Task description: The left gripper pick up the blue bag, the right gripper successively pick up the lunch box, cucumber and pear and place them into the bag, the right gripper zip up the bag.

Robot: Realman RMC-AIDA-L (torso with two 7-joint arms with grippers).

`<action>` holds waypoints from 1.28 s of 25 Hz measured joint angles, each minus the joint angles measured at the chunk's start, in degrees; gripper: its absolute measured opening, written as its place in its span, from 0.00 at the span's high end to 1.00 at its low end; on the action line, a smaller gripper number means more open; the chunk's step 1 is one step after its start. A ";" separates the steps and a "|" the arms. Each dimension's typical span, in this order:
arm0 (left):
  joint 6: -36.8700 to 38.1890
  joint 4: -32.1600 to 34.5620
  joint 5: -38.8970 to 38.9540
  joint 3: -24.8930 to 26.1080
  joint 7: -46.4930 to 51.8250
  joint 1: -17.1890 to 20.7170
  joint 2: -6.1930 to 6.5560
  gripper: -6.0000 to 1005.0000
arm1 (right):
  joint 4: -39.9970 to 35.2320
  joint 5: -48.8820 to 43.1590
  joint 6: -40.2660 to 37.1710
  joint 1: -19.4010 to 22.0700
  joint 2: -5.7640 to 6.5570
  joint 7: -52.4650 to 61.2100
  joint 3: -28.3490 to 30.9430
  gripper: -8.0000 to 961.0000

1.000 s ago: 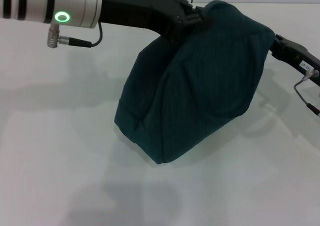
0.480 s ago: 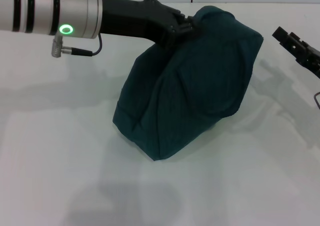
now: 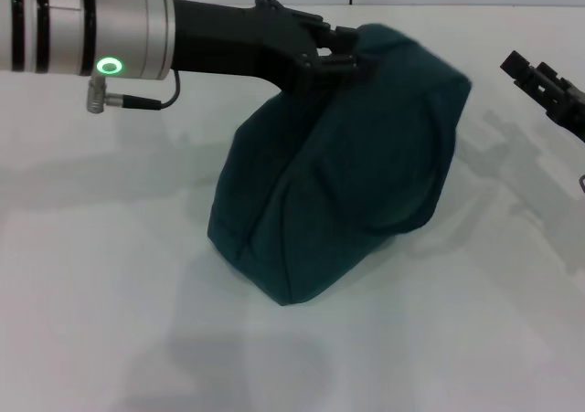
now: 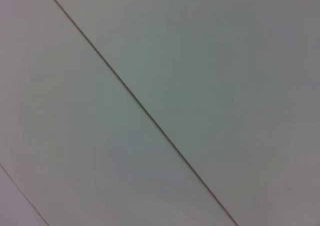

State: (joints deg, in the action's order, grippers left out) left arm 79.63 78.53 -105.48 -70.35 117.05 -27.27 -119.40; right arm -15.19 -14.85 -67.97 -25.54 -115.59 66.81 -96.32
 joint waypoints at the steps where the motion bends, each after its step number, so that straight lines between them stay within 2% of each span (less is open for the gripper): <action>1: -0.01 0.63 0.00 0.03 -0.61 0.46 -0.02 0.77 | -0.08 0.00 -0.11 0.11 0.03 -0.32 0.00 0.09; 4: -0.22 2.70 0.33 1.62 -1.74 2.17 -0.16 0.66 | -0.30 -0.03 -1.96 0.22 0.50 -1.39 -0.01 0.09; 7: 0.30 4.88 3.47 5.16 -3.55 4.76 -0.08 0.53 | -0.42 -0.49 -7.11 0.63 2.16 -2.66 0.00 0.09; 10: 3.82 6.51 6.19 7.89 -6.99 8.09 -0.02 0.39 | -0.56 -3.35 -16.18 1.29 5.28 -3.97 0.00 0.09; 13: 9.27 6.86 8.60 10.92 -11.12 11.78 -0.11 0.32 | -1.25 -8.65 -24.55 1.72 8.19 -6.80 0.00 0.09; 14: 12.02 6.75 9.75 12.30 -13.33 14.16 -0.10 0.29 | -1.49 -10.90 -27.11 1.81 9.09 -7.74 -0.01 0.09; 16: 15.25 6.52 10.70 13.45 -16.30 17.87 -0.10 0.24 | -1.85 -15.69 -31.61 1.99 10.56 -9.68 -0.01 0.09; 19: 17.91 4.63 10.86 13.70 -20.80 22.63 -0.16 0.16 | -1.96 -22.35 -35.59 2.62 11.91 -12.88 0.00 0.09; 21: 18.41 1.13 10.89 13.71 -24.15 25.16 -0.24 0.14 | -1.79 -26.23 -35.95 3.19 12.03 -14.79 -0.01 0.09; 23: 18.62 -3.36 11.18 14.26 -27.76 26.63 -0.25 0.12 | -1.52 -29.00 -35.64 3.85 11.59 -16.33 -0.02 0.09; 28: 19.90 -16.29 10.83 16.28 -39.88 27.41 -0.11 0.11 | -1.30 -34.53 -29.56 6.52 8.63 -21.01 -0.01 0.09; 32: 19.31 -25.12 5.50 18.07 -44.74 24.64 0.06 0.11 | -1.28 -36.64 -22.30 6.85 6.35 -23.41 -0.12 0.09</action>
State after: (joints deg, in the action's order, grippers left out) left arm 98.93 53.41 -99.99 -52.28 72.31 -2.63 -119.34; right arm -16.47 -51.48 -90.27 -18.69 -109.24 43.40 -96.44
